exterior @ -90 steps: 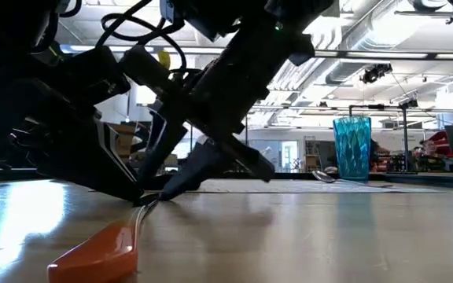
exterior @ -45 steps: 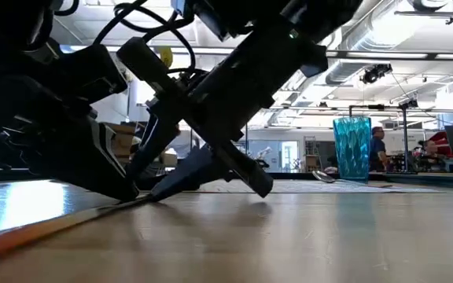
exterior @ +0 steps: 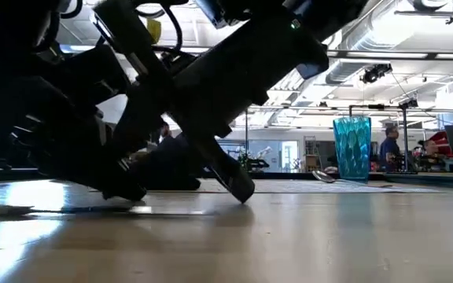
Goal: Set table place
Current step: Put the orange table knife on the gray table mat beside the orange spoon
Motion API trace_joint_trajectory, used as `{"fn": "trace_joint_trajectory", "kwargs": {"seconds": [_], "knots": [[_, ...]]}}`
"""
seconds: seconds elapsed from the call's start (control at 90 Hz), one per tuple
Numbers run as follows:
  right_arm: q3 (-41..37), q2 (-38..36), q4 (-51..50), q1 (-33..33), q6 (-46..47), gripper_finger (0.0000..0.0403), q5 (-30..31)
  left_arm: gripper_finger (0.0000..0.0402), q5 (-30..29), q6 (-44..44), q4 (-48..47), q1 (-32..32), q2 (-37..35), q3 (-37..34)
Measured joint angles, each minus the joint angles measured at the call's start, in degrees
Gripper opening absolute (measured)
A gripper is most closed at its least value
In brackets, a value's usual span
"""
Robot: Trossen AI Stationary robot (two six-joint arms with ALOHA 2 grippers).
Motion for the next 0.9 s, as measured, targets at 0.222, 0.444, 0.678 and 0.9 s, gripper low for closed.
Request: {"fn": "trace_joint_trajectory", "kwargs": {"seconds": [0.222, 0.444, 0.678, 0.9], "knots": [[8.5, 0.46, -16.29, -0.06, -16.24, 0.0062, -4.75, 0.0023, 3.17, 1.29, -1.46, -0.01, -1.66, 0.17], [16.8, 0.5, -26.08, 3.63, -28.32, 0.0062, -2.51, 0.0023, 10.26, -1.57, -16.72, -2.06, -10.98, 2.98], [17.38, 0.59, -18.8, 7.83, -33.38, 0.0062, 1.22, 0.0023, 16.5, -1.51, -29.59, -9.37, -18.33, 4.46], [17.48, 0.78, -16.24, 10.41, -36.86, 0.0062, 9.37, 0.0034, 14.37, 9.6, -25.65, -12.62, -14.74, 4.42]]}}
